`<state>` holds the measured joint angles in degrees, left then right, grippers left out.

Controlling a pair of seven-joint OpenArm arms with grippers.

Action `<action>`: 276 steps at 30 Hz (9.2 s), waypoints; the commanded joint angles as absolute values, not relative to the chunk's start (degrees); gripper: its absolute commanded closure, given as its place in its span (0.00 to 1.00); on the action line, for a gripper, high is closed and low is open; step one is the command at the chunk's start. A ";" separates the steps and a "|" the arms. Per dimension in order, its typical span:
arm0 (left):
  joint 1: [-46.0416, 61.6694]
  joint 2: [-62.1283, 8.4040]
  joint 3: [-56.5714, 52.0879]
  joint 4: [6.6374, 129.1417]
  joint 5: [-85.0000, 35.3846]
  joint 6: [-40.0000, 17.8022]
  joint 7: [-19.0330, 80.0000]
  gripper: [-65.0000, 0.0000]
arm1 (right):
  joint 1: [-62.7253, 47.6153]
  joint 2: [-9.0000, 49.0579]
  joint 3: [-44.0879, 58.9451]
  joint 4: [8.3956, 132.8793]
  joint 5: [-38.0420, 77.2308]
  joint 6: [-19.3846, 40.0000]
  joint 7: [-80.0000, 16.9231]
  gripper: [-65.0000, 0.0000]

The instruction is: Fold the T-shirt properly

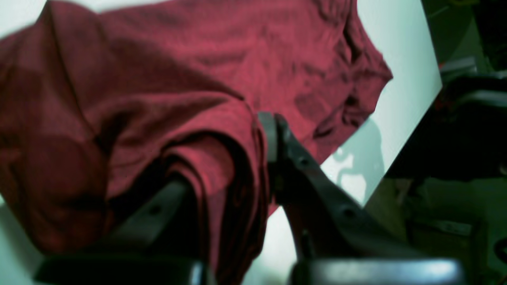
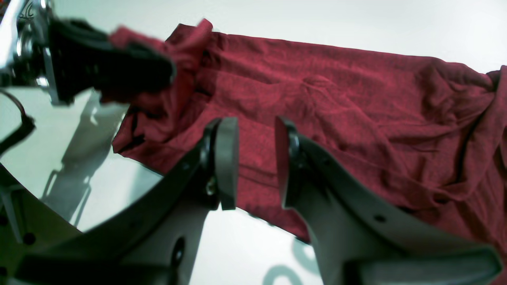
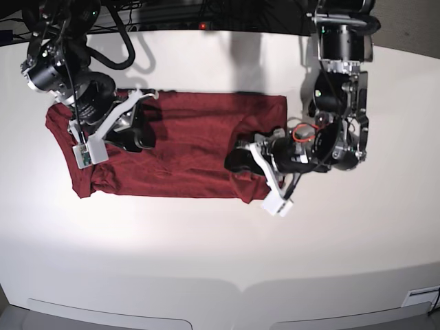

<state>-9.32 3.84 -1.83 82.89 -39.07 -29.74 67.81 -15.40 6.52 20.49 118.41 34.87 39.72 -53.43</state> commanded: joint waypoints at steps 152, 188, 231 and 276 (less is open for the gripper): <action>-1.74 -25.58 19.88 83.99 -0.01 -1.26 55.59 0.52 | 15.38 7.38 -0.19 72.55 19.44 40.00 -51.05 0.81; -3.77 -25.65 19.88 84.01 0.21 1.67 57.84 0.52 | 23.03 5.54 -4.29 62.22 13.39 37.78 -37.89 0.86; -14.79 -17.17 19.88 86.89 -12.08 -7.92 41.25 0.52 | 16.34 5.85 -4.27 74.81 22.57 40.00 -46.04 0.86; -17.12 -28.58 19.88 84.95 -5.04 -5.37 42.00 0.52 | 14.28 -4.05 -31.90 76.25 -0.78 39.57 -36.36 0.60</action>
<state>-15.57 -27.81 20.32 84.01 -5.63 -5.98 43.03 13.02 -3.49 -31.92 75.44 -0.99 39.66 -37.69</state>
